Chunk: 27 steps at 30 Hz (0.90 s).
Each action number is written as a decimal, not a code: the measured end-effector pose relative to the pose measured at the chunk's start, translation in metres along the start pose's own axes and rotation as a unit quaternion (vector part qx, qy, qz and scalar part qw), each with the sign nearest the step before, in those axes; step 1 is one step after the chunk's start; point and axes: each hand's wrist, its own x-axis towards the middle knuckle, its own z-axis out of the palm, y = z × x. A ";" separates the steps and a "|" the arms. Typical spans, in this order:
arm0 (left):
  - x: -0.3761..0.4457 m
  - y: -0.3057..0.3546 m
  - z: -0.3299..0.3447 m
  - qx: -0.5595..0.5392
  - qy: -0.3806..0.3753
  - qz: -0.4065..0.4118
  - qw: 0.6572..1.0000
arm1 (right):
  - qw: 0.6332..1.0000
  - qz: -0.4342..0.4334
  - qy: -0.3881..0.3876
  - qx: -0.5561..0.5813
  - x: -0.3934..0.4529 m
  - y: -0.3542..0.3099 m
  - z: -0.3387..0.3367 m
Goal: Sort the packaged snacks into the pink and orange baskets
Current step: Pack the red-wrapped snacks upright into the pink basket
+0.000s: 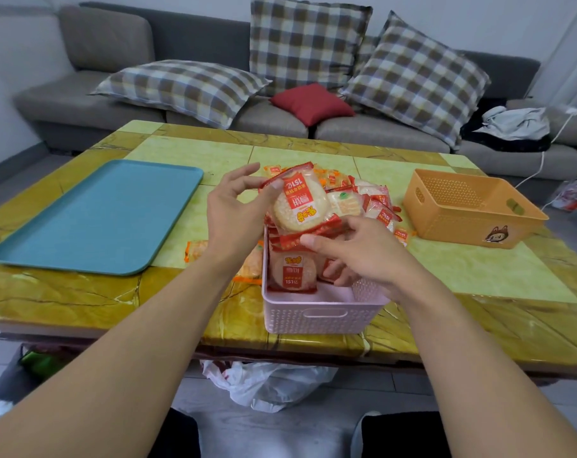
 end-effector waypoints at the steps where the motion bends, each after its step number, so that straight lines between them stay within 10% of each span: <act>1: -0.002 0.000 0.001 0.004 -0.006 0.008 1.000 | 0.999 -0.010 -0.003 0.035 -0.002 -0.002 0.000; 9: -0.014 0.001 0.004 0.078 -0.073 0.036 0.994 | 0.952 -0.111 0.148 0.244 0.005 -0.001 -0.023; 17: -0.020 -0.014 0.013 0.347 -0.229 0.038 0.909 | 0.957 -0.053 0.024 -0.285 0.005 0.013 -0.030; 27: -0.023 -0.022 0.025 0.450 -0.228 -0.015 0.863 | 0.907 -0.062 0.124 -0.398 0.020 0.030 0.001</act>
